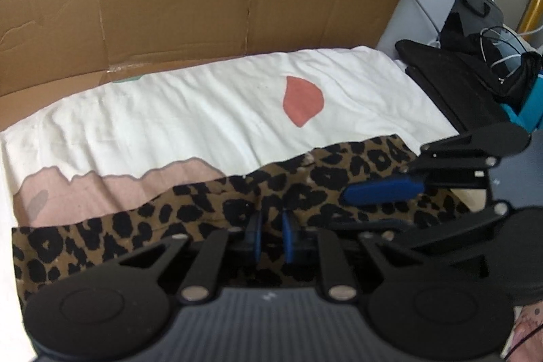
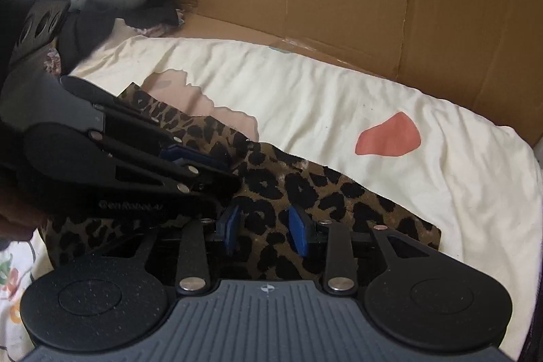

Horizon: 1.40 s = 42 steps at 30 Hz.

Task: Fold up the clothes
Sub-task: 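Hold the trousers' edge with both grippers side by side and lift it, then fold the held trousers' edge over onto the rest with both grippers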

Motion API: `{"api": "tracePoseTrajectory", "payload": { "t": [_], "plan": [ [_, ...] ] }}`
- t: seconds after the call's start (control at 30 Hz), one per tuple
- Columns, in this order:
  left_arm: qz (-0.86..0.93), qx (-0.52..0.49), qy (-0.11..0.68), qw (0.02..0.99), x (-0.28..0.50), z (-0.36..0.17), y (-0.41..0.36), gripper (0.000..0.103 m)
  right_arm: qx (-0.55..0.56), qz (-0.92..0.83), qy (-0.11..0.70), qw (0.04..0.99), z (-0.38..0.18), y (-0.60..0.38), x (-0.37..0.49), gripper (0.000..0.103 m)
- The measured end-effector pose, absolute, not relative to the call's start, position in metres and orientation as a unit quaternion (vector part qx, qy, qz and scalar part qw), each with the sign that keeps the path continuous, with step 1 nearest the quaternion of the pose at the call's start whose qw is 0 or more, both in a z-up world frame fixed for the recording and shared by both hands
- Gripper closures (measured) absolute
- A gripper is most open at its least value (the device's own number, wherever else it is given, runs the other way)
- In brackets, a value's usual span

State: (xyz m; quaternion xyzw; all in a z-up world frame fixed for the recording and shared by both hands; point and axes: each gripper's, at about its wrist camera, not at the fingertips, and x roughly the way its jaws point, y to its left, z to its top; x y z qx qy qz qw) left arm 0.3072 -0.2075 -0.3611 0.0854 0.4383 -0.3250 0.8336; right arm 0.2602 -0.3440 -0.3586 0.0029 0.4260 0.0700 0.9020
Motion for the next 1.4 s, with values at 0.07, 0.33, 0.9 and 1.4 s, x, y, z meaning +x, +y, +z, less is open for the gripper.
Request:
{"api": "tracePoseTrajectory", "payload": {
  "t": [0.07, 0.33, 0.9, 1.4],
  "plan": [
    [-0.330, 0.094, 0.431, 0.834, 0.306, -0.363, -0.208, 0.088, -0.004, 0.074, 0.425, 0.902, -0.362, -0.344, 0.260, 0.064],
    [-0.323, 0.094, 0.426, 0.839, 0.303, -0.360, -0.210, 0.088, 0.022, 0.071, 0.416, 0.907, -0.370, -0.349, 0.256, 0.064],
    [-0.311, 0.108, 0.412, 0.850, 0.286, -0.350, -0.195, 0.078, -0.011, 0.061, 0.412, 0.909, -0.360, -0.350, 0.246, 0.064],
    [-0.256, 0.077, 0.412, 0.871, 0.281, -0.323, -0.156, 0.081, 0.041, -0.022, 0.411, 0.911, -0.345, -0.395, 0.207, 0.064]
  ]
}}
